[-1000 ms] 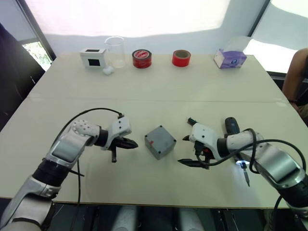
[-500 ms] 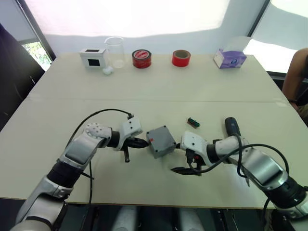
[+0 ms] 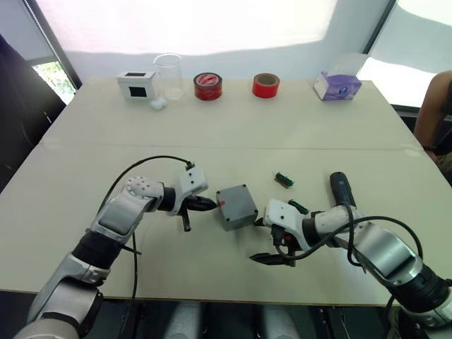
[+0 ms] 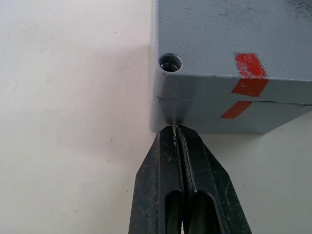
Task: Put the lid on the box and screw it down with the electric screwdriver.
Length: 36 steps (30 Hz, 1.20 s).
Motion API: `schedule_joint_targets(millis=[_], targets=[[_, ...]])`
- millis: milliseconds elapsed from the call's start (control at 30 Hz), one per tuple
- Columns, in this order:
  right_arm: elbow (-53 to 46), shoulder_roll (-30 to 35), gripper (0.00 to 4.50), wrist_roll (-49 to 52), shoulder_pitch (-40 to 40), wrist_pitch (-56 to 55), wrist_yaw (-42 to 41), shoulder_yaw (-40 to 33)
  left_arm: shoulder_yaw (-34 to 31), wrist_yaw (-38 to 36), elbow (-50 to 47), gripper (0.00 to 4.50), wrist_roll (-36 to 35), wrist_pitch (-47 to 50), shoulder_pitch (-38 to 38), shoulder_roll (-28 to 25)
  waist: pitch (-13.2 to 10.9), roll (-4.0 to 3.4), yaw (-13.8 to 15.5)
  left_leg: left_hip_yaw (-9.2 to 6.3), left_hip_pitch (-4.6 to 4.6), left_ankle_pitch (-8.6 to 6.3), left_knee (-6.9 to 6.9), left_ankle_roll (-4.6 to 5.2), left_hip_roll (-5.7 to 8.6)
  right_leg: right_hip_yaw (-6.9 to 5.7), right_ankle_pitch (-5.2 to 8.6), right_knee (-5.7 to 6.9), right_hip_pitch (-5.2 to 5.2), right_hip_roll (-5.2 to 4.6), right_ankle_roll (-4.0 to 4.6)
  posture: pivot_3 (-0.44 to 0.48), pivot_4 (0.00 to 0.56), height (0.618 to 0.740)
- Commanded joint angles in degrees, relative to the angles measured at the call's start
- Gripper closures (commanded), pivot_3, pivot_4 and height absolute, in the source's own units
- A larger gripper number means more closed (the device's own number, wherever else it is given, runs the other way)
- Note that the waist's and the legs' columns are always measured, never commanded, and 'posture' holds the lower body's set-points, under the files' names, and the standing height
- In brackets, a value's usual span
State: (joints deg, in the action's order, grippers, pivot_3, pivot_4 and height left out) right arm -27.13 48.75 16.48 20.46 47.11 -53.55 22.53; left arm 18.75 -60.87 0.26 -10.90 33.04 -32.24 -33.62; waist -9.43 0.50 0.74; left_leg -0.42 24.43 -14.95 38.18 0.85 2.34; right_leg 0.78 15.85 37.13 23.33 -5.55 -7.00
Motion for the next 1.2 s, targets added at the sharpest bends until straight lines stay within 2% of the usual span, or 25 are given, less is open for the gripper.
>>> schedule_joint_targets(millis=[33,433,667,1067,1200], targets=[[1.7,1.5,0.04,-2.5,1.5,-2.3,-0.2,-1.4,-0.8,-1.0,-2.1,4.5,-0.3,-0.1,-0.1,-1.1,0.0,0.0,-0.1,0.0,0.0,0.0,0.0,0.0,0.0,0.0,0.0,0.0,0.0,0.0,0.0,0.0,0.15,0.74],[-1.0,-5.1,0.04,-1.0,4.0,0.3,-0.5,0.1,-0.2,0.1,-2.2,4.5,0.3,-0.4,-0.5,0.4,0.0,0.0,0.0,-0.01,0.0,0.0,0.0,0.0,-0.01,0.0,0.0,0.02,0.01,0.01,0.0,0.0,0.15,0.74],[-4.6,-5.0,0.04,-0.8,2.6,2.6,-0.6,1.2,0.0,0.6,-1.4,4.5,0.7,-1.2,-1.1,2.0,0.0,0.0,-0.1,-0.01,0.0,0.0,0.0,0.0,-0.01,0.0,0.0,0.03,0.01,0.02,0.0,0.0,0.15,0.74],[-2.5,-5.5,0.04,-2.1,3.1,1.1,0.9,0.7,1.3,-4.2,-3.9,4.5,-0.3,0.6,0.8,-0.9,0.0,0.0,-0.2,-0.01,0.0,0.0,0.0,0.0,-0.01,0.0,0.0,0.03,0.01,0.02,0.0,0.0,0.15,0.74],[-1.7,-5.6,0.04,-2.3,3.6,0.7,0.8,0.5,1.7,-4.6,-5.2,4.5,-0.5,1.2,1.2,-0.3,0.0,0.0,-0.1,-0.01,0.0,0.0,0.0,0.0,0.0,0.0,0.0,0.03,0.01,0.02,0.0,0.0,0.15,0.74]])
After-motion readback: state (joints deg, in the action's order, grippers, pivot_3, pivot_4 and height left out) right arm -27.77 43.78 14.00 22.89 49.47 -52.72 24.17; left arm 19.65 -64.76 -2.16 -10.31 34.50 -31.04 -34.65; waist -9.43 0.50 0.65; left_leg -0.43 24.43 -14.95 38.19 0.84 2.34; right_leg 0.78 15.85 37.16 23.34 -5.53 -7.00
